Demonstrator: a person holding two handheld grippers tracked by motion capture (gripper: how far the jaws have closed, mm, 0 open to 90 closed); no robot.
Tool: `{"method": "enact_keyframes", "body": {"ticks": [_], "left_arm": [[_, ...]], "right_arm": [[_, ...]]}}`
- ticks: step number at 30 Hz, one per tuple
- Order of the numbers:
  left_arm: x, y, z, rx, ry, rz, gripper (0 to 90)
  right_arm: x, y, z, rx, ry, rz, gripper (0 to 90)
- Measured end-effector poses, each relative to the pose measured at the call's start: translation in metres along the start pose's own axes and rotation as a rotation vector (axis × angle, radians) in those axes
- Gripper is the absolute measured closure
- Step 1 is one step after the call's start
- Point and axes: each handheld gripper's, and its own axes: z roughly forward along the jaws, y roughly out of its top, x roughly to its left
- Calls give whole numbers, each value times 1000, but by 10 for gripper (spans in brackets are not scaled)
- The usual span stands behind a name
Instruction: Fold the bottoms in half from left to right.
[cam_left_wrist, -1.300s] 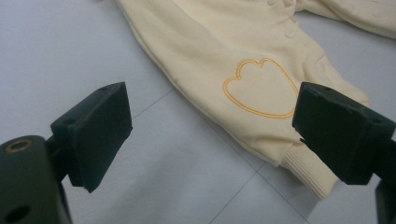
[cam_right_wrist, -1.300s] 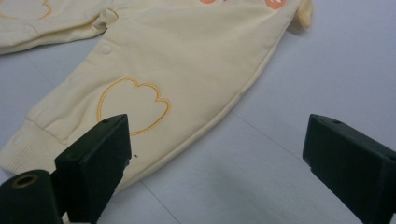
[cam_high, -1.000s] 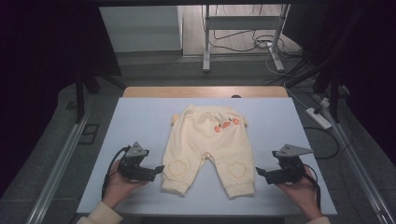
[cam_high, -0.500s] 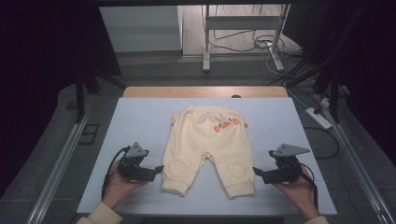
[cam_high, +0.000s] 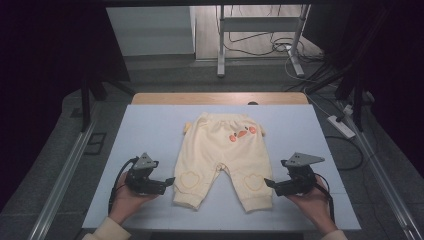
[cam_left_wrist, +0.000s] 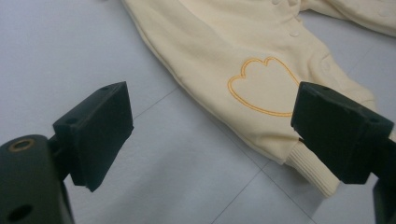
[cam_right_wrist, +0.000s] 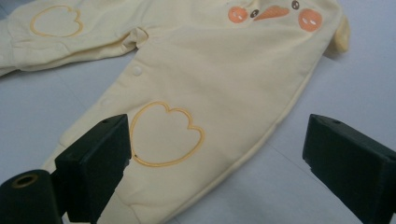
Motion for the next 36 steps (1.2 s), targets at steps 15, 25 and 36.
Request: {"method": "enact_keyframes", "body": {"ticks": [15, 25, 36], "left_arm": [[0, 0, 0, -1, 2, 3, 128], [-1, 0, 0, -1, 2, 3, 128], [0, 0, 0, -1, 2, 2, 129]], "right_arm": [[15, 14, 17, -6, 39, -22, 82], [25, 21, 28, 4, 61, -42, 83], [36, 30, 39, 7, 92, -61, 83]]}}
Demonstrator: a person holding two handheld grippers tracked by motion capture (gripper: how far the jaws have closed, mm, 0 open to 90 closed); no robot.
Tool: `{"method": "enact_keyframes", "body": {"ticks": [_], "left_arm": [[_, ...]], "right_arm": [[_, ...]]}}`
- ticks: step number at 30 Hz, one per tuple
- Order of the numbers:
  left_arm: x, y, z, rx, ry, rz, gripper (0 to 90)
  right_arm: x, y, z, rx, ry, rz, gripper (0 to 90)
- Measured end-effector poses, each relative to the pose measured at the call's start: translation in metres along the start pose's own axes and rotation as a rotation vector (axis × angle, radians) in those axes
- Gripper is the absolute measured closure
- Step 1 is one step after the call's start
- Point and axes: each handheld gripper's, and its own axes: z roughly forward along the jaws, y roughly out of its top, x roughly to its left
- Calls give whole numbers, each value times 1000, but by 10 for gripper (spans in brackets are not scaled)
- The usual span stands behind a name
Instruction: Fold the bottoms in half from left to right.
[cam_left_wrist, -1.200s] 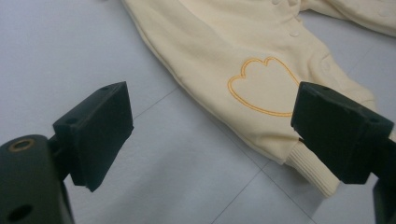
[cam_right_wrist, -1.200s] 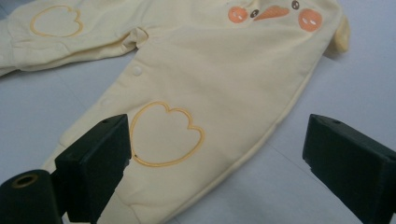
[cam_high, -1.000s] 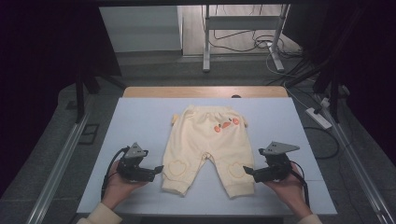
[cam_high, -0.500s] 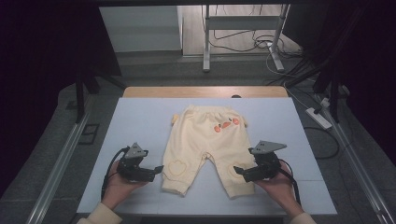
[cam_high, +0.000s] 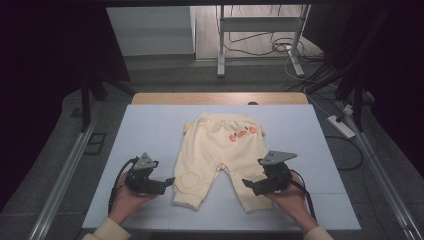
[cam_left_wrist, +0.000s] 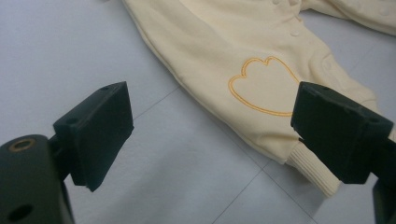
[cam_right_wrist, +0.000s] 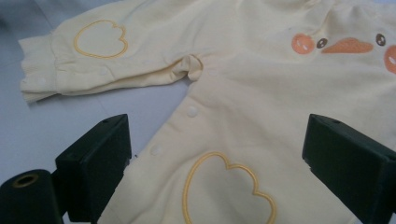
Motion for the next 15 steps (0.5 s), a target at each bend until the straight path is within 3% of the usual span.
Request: {"method": "enact_keyframes", "body": {"ticks": [15], "left_arm": [[0, 0, 0, 1, -1, -2, 129]], "right_arm": [[14, 10, 15, 10, 40, -25, 84]]}}
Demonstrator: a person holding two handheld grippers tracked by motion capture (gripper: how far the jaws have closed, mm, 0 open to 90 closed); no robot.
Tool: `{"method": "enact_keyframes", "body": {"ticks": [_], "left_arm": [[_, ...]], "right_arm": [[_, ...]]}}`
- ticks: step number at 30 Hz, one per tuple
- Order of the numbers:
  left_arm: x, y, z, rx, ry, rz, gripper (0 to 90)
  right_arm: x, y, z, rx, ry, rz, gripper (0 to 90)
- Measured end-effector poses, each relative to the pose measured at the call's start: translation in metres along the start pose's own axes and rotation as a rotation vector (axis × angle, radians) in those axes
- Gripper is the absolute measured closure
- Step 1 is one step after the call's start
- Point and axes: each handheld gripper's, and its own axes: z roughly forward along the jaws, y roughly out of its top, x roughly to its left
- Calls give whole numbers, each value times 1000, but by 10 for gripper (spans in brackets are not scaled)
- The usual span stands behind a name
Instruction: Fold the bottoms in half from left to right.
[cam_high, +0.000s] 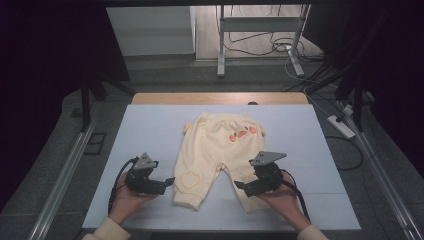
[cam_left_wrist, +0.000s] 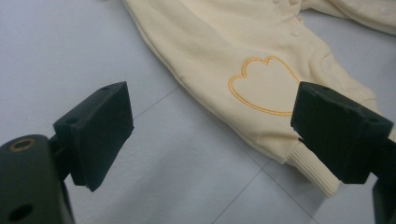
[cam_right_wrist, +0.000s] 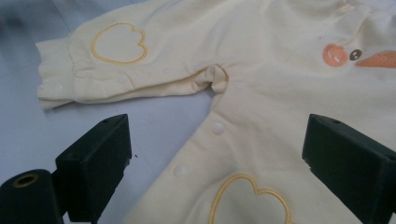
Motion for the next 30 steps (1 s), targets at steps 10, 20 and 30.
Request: {"method": "enact_keyframes", "body": {"ticks": [10, 20, 30], "left_arm": [[0, 0, 0, 0, 0, 0, 130], [0, 0, 1, 3, -1, 2, 132], [1, -1, 0, -3, -2, -6, 132]], "right_arm": [[10, 7, 10, 3, 24, -17, 84], [18, 12, 18, 9, 42, -38, 84], [31, 20, 28, 14, 72, -61, 84]]}}
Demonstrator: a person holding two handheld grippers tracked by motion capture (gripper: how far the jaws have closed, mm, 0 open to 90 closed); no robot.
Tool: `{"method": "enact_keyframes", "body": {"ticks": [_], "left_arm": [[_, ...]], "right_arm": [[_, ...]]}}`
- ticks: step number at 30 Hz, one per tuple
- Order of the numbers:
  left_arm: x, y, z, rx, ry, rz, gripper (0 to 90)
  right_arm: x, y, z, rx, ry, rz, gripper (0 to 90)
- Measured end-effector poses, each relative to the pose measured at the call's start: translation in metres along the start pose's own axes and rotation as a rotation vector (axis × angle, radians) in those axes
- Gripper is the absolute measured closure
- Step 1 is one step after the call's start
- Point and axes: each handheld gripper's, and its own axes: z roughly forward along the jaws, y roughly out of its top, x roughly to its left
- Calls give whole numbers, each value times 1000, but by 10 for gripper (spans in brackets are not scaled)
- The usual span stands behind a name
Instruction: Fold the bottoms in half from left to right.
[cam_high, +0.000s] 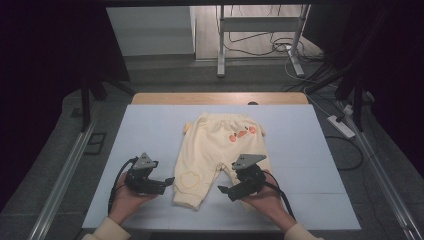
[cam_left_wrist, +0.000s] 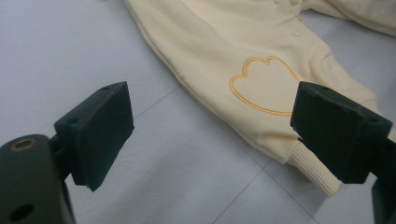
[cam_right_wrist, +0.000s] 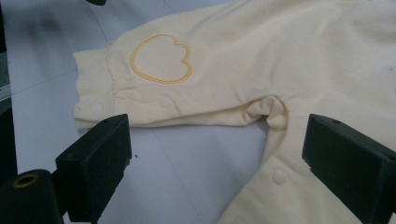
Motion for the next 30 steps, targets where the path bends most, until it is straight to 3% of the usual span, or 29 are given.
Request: {"method": "enact_keyframes", "body": {"ticks": [30], "left_arm": [[2, -1, 1, 1, -4, -14, 133]], "right_arm": [[32, 16, 42, 32, 93, -57, 137]]}}
